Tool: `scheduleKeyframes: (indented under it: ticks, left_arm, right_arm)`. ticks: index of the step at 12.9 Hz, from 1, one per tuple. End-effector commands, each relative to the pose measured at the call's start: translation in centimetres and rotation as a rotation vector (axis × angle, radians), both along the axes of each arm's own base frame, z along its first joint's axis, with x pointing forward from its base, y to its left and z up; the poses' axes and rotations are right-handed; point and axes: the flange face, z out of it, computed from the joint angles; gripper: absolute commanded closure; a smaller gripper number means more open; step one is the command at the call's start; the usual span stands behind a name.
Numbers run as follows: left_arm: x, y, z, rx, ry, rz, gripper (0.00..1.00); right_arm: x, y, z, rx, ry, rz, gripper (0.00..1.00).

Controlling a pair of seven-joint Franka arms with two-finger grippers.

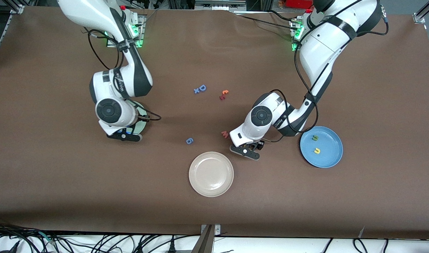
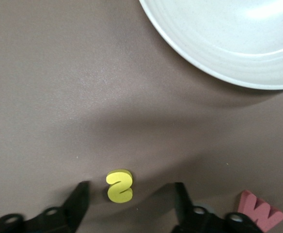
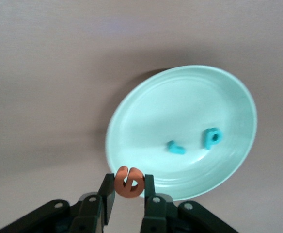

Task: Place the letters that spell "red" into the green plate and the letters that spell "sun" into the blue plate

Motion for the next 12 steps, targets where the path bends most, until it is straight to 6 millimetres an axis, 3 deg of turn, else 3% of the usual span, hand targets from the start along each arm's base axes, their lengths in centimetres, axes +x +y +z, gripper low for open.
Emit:
scheduleKeyframes:
  ticks: [1, 2, 4, 8, 9, 11, 12]
  left_arm:
    - [0.8, -0.1, 0.0, 0.017, -0.031, -0.011, 0.71]
    - [0.8, -0.1, 0.0, 0.017, -0.031, -0.011, 0.82]
    - [1.1, 0.1, 0.5, 0.017, -0.037, -0.006, 0.93]
    - [2.1, 0.8, 3.7, 0.039, -0.035, 0.015, 0.93]
    - [2.4, 1.4, 5.6, 0.056, -0.033, 0.021, 0.93]
    - [2.2, 2.2, 8.3, 0.101, -0.001, 0.028, 0.93]
    - [2.4, 3.1, 9.6, 0.120, 0.004, 0.038, 0.93]
  right_arm:
    - [-0.4, -2.8, -2.1, 0.047, 0.030, 0.024, 0.87]
    - [-0.9, -3.2, -3.4, 0.074, 0.028, 0.028, 0.87]
    - [-2.0, -3.8, -5.5, 0.094, 0.008, 0.006, 0.87]
    - [-3.1, -2.9, -7.7, 0.130, 0.042, -0.021, 0.86]
    - [-3.2, -2.9, -7.8, 0.133, 0.044, -0.019, 0.80]
    - [-3.1, -2.8, -7.7, 0.135, 0.043, -0.019, 0.38]
    - [-3.0, -2.7, -7.3, 0.138, 0.043, -0.018, 0.25]
